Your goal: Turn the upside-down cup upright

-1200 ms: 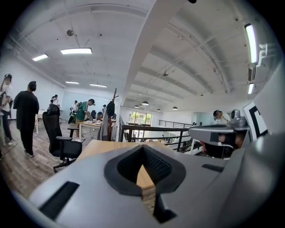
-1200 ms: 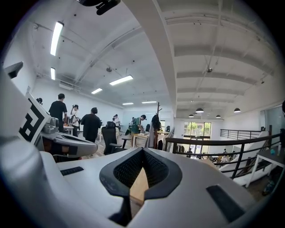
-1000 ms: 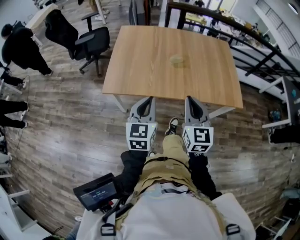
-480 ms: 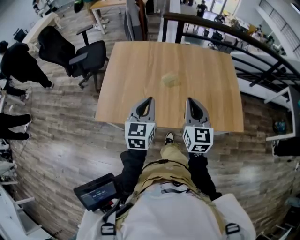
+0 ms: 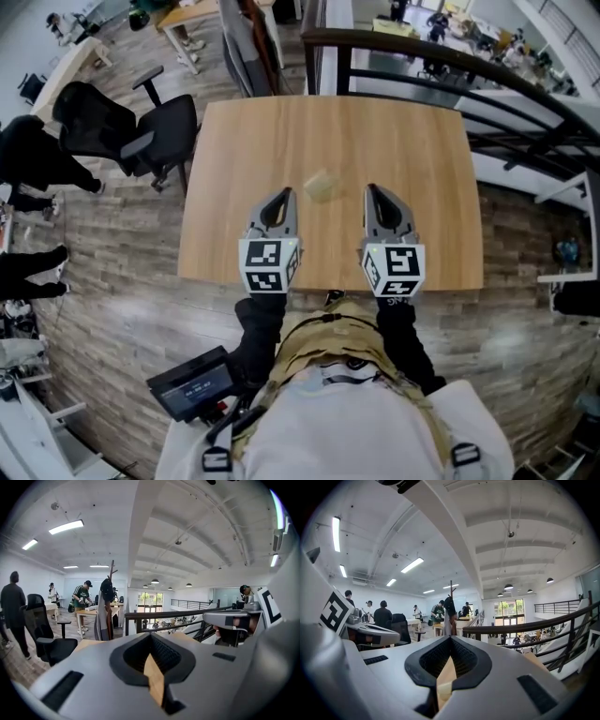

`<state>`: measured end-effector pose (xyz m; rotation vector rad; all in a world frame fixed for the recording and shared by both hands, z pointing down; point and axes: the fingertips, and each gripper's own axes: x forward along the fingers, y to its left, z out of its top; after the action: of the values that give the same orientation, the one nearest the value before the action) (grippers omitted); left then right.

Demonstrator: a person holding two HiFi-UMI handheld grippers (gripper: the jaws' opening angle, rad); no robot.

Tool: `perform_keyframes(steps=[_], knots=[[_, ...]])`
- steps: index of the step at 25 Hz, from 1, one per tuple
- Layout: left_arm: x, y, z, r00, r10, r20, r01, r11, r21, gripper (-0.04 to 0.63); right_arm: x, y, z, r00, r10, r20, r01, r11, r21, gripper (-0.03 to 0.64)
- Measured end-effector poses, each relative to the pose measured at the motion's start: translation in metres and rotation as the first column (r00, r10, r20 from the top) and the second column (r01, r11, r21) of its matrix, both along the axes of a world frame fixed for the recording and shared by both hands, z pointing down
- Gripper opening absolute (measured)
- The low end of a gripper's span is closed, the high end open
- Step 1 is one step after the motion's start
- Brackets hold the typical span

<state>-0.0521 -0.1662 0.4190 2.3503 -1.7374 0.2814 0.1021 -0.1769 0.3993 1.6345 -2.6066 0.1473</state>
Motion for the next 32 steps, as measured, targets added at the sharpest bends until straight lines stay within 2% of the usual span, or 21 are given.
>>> perform_keyframes(steps=[9,14,18,21,26,32], knots=[[0.017,-0.05,0.046,0.997,0.074,0.024,-0.07,0.991,-0.112,-0.003,0.012,-0.04,0.024,0.999,0.038,-0.01,-0.038,0.997,-0.069,0.021],[0.023,-0.08,0.08,0.991,0.129,0.021,-0.123,0.973,-0.193,-0.002,0.025,-0.056,0.029,0.995,0.087,-0.041,-0.09,0.99,-0.104,0.021],[0.031,-0.091,0.1,0.986,0.159,0.044,-0.145,0.962,-0.233,-0.003,0.041,-0.073,0.045,0.99,0.135,-0.037,-0.139,0.981,-0.138,0.021],[0.033,-0.094,0.124,0.98,0.188,0.062,-0.162,0.942,-0.293,-0.003,0.034,-0.084,0.073,0.993,0.114,-0.034,-0.118,0.972,-0.202,0.021],[0.036,-0.092,0.167,0.962,0.256,0.094,-0.201,0.899,-0.39,-0.003,0.014,-0.097,0.128,0.997,0.062,-0.05,-0.075,0.942,-0.328,0.021],[0.03,-0.099,0.209,0.934,0.339,0.11,-0.252,0.846,-0.469,-0.003,0.01,-0.118,0.159,0.997,0.054,-0.056,-0.072,0.914,-0.399,0.021]])
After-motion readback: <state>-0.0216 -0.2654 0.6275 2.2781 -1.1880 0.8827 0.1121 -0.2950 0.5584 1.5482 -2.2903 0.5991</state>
